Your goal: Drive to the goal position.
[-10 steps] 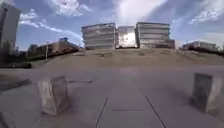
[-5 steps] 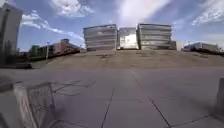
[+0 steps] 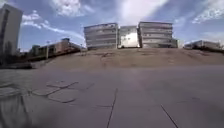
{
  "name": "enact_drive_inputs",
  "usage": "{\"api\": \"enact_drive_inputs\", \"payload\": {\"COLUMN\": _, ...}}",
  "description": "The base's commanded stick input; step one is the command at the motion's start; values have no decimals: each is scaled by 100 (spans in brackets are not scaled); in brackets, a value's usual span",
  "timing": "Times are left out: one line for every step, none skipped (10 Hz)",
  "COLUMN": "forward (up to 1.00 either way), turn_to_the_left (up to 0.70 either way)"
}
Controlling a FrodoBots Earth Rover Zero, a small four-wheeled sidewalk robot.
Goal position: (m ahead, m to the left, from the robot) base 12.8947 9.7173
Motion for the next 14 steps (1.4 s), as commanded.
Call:
{"api": "enact_drive_inputs", "payload": {"forward": 70, "turn_to_the_left": 14}}
{"api": "enact_drive_inputs", "payload": {"forward": 70, "turn_to_the_left": 14}}
{"api": "enact_drive_inputs", "payload": {"forward": 70, "turn_to_the_left": 14}}
{"api": "enact_drive_inputs", "payload": {"forward": 70, "turn_to_the_left": 14}}
{"api": "enact_drive_inputs", "payload": {"forward": 70, "turn_to_the_left": 14}}
{"api": "enact_drive_inputs", "payload": {"forward": 70, "turn_to_the_left": 14}}
{"api": "enact_drive_inputs", "payload": {"forward": 70, "turn_to_the_left": 14}}
{"api": "enact_drive_inputs", "payload": {"forward": 70, "turn_to_the_left": 14}}
{"api": "enact_drive_inputs", "payload": {"forward": 70, "turn_to_the_left": 14}}
{"api": "enact_drive_inputs", "payload": {"forward": 70, "turn_to_the_left": 14}}
{"api": "enact_drive_inputs", "payload": {"forward": 70, "turn_to_the_left": 14}}
{"api": "enact_drive_inputs", "payload": {"forward": 70, "turn_to_the_left": 14}}
{"api": "enact_drive_inputs", "payload": {"forward": 70, "turn_to_the_left": 14}}
{"api": "enact_drive_inputs", "payload": {"forward": 70, "turn_to_the_left": 14}}
